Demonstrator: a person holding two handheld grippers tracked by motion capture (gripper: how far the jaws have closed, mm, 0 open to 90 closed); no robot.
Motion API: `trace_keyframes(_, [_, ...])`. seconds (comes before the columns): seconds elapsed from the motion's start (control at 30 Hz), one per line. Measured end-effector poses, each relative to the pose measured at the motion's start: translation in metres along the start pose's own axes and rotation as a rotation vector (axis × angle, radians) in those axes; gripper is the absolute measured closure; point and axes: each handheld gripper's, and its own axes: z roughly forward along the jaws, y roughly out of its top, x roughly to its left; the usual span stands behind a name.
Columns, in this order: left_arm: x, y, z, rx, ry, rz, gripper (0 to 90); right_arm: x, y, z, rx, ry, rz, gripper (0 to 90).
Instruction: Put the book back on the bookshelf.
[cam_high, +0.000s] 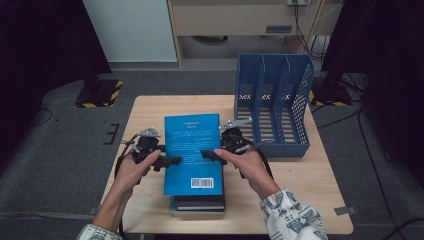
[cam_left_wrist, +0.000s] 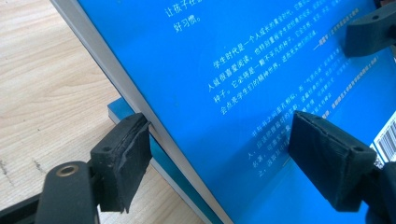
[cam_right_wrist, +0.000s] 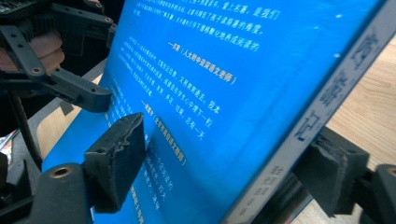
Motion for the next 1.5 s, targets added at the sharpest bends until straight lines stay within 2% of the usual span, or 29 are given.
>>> trace_keyframes(0.17, [0.003, -0.002, 0.001, -0.004, -0.011, -0.017, 21.0, 0.002, 0.001, -0.001, -0.004, -0.001, -0.01, 24.7])
trace_keyframes(0.3, [0.002, -0.001, -0.001, -0.007, 0.003, -0.022, 22.2, 0.002, 0.003, 0.0, -0.006, 0.002, -0.019, 25.1])
trace_keyframes(0.43, [0.001, 0.004, -0.008, -0.038, 0.014, -0.032, 32.2, 0.003, 0.011, -0.003, -0.017, -0.004, -0.025, 26.2])
trace_keyframes(0.53, [0.001, 0.007, -0.012, -0.042, 0.024, -0.033, 34.2, 0.003, 0.013, -0.004, -0.019, -0.009, -0.034, 26.9])
trace_keyframes(0.63, [0.001, 0.011, -0.016, -0.053, 0.041, -0.024, 38.1, 0.003, 0.017, -0.006, -0.015, -0.015, -0.036, 28.5])
trace_keyframes(0.7, [0.0, 0.014, -0.017, -0.05, 0.056, -0.011, 44.2, 0.003, 0.02, -0.008, -0.019, -0.031, -0.038, 32.0])
trace_keyframes(0.73, [-0.001, 0.016, -0.017, -0.044, 0.066, 0.002, 44.6, 0.003, 0.022, -0.008, -0.021, -0.036, -0.044, 32.7])
trace_keyframes(1.13, [0.002, 0.026, -0.025, -0.084, 0.106, 0.002, 51.0, 0.004, 0.039, -0.011, -0.043, -0.068, -0.067, 38.3])
trace_keyframes(1.33, [0.001, 0.034, -0.03, -0.082, 0.127, 0.028, 52.9, 0.006, 0.045, -0.014, -0.058, -0.082, -0.077, 40.0])
trace_keyframes(1.5, [0.004, 0.038, -0.029, -0.079, 0.127, 0.034, 53.4, 0.004, 0.049, -0.014, -0.058, -0.087, -0.082, 40.2])
